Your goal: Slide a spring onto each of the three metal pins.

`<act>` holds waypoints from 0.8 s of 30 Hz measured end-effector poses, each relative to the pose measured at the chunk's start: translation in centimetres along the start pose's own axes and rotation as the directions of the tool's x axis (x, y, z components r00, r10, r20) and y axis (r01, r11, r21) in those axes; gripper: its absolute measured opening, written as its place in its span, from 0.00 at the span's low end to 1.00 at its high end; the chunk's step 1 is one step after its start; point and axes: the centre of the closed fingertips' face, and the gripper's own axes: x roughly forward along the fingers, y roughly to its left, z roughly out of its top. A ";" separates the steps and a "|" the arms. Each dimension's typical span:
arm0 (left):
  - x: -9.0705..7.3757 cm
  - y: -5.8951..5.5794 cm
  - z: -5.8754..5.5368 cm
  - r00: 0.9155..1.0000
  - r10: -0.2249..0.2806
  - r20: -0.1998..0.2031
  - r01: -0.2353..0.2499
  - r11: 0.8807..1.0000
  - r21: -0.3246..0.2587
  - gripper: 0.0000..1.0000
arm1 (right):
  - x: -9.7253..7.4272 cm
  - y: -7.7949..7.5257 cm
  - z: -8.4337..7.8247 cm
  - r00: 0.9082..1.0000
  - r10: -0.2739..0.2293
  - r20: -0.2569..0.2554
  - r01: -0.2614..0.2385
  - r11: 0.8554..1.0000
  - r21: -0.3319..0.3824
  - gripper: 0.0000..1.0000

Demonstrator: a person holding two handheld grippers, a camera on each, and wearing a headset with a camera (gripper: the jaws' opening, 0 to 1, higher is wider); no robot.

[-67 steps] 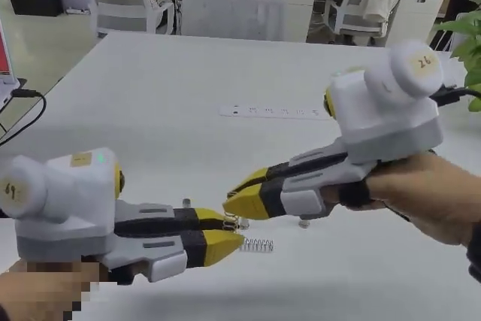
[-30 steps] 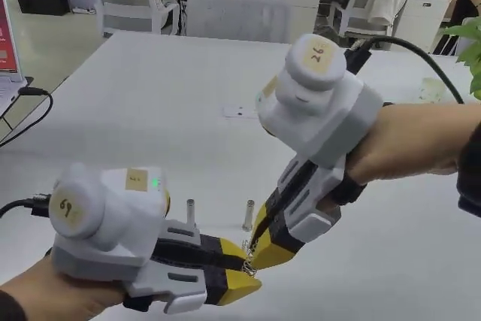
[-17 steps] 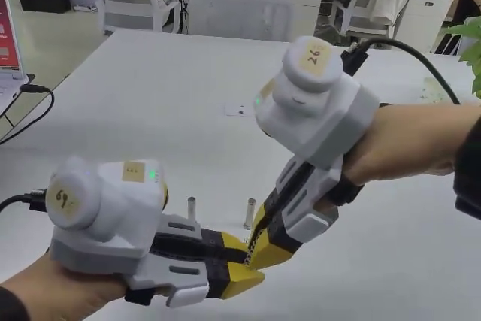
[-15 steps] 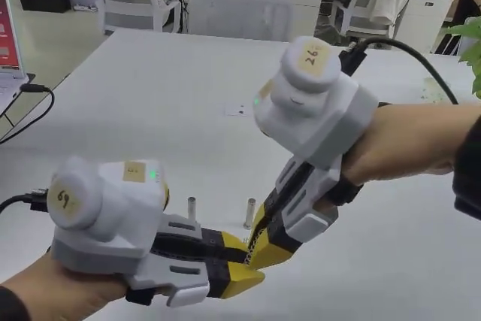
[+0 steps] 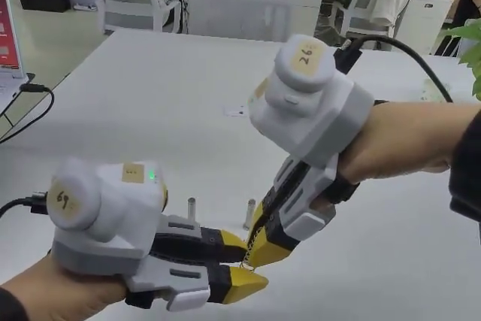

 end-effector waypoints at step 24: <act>-0.1 0.2 -0.2 1.000 0.013 0.002 -0.013 0.998 -0.065 0.56 | -0.5 -0.6 -0.4 1.000 -0.026 0.001 0.026 1.000 0.009 0.08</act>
